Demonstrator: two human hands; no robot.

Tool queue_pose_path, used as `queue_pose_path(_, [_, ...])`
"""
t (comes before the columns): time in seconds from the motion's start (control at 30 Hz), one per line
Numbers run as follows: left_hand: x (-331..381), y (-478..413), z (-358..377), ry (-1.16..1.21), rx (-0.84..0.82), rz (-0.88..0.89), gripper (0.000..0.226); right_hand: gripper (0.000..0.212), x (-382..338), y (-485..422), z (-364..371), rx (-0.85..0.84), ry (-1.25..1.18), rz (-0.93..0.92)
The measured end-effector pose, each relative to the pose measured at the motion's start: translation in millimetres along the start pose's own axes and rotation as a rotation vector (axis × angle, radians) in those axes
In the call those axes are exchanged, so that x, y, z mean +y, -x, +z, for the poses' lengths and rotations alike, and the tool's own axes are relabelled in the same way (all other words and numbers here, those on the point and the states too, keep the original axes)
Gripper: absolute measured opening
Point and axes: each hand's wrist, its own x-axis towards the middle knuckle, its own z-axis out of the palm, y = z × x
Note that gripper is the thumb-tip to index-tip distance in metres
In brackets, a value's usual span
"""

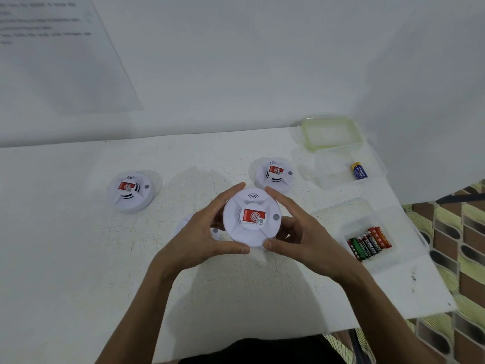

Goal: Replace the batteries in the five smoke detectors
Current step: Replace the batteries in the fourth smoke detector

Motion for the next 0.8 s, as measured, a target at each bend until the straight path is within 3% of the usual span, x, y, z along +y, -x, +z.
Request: queue_pose_path(0.8, [-6,-1,2,-0.012,0.007,-0.032,0.1,0.083,5,-1,2,0.016,0.044,-0.009])
